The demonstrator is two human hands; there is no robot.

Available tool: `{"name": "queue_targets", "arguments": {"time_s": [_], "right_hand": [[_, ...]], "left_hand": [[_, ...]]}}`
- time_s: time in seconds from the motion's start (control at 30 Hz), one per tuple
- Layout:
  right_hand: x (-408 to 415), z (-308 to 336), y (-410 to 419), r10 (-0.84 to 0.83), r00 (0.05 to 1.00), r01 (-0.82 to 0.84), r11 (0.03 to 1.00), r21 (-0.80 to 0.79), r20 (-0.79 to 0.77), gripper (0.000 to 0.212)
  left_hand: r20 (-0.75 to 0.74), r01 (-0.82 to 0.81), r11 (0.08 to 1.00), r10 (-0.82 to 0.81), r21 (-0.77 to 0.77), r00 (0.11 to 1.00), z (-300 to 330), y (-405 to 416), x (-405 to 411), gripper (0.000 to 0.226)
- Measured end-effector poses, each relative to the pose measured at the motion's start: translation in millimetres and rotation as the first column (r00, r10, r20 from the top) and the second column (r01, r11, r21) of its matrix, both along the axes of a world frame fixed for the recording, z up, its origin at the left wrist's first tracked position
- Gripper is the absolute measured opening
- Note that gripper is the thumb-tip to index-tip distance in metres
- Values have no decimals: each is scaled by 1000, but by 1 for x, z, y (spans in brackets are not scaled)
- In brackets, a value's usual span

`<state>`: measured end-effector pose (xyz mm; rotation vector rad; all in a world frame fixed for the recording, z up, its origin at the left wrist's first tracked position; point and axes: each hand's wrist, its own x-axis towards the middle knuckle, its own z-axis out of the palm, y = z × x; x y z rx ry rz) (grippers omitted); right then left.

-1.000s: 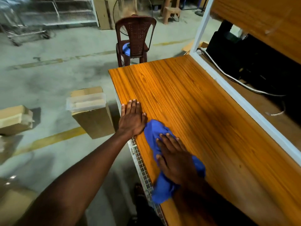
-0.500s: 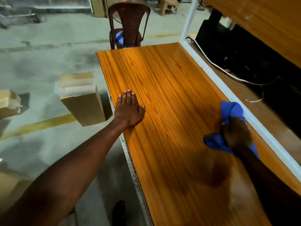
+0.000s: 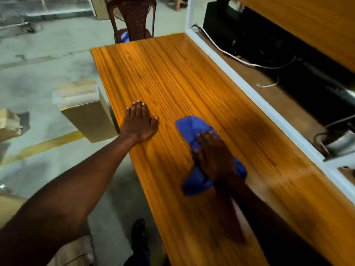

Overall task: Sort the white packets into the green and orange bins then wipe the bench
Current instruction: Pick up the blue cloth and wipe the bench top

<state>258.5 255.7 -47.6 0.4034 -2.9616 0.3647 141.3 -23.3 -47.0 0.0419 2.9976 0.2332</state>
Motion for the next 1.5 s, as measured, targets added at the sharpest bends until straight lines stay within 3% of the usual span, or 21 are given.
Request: {"name": "queue_targets", "arguments": {"time_s": [0.1, 0.23, 0.3, 0.4, 0.47, 0.57, 0.67, 0.77, 0.9, 1.0, 1.1, 1.2, 1.3, 1.37, 1.43, 1.5], "right_hand": [[-33, -6, 142, -288, 957, 284, 951, 121, 15, 60], [-30, -9, 252, -394, 904, 375, 917, 134, 167, 54], [-8, 8, 214, -415, 901, 398, 907, 139, 128, 54], [53, 12, 117, -382, 923, 385, 920, 70, -50, 57], [118, 9, 38, -246, 965, 243, 969, -44, -94, 62], [209, 10, -55, -11, 999, 7, 995, -99, -43, 60], [223, 14, -45, 48, 998, -52, 993, -102, -41, 54], [189, 16, 39, -179, 983, 176, 982, -70, -43, 52], [150, 19, 204, -601, 799, 602, 798, 38, -23, 67], [146, 20, 266, -665, 746, 657, 742, 133, 25, 66], [150, 17, 236, -683, 730, 678, 728, 104, 24, 64], [184, 13, 147, -572, 820, 572, 820, -7, -25, 60], [259, 7, 17, -273, 960, 272, 962, -15, -66, 60], [302, 5, -33, -62, 998, 63, 998, 11, -28, 60], [316, 5, -22, -6, 1000, 6, 1000, 2, -7, 60], [310, 4, 32, -122, 992, 122, 993, -1, 20, 58]], "left_hand": [[0, 23, 1000, -23, -1, 1000, 2, 14, 21, 79], [2, 51, 999, -51, -4, 999, 4, 37, 54, 78], [5, 69, 998, -69, 5, 998, 6, 48, 70, 78], [6, 94, 996, -94, 2, 996, 6, 62, 89, 77], [0, 102, 995, -102, -3, 995, 7, 69, 99, 77], [-8, 98, 995, -98, -12, 995, 5, 76, 110, 78], [-6, 104, 994, -105, -13, 995, 6, 83, 122, 78], [21, 134, 991, -134, -10, 991, 7, 85, 139, 79], [21, 180, 983, -180, -16, 983, 7, 91, 164, 78], [0, 186, 982, -186, -15, 983, 4, 91, 169, 79], [-14, 188, 982, -188, -25, 982, 2, 91, 168, 79], [-24, 196, 980, -197, -33, 980, 0, 90, 168, 80], [-6, 198, 980, -198, -35, 980, 2, 89, 169, 81], [9, 196, 980, -196, -28, 981, 4, 90, 170, 81], [22, 221, 975, -220, -23, 975, 7, 92, 176, 81], [18, 274, 962, -274, -12, 962, 9, 96, 192, 83]]}}
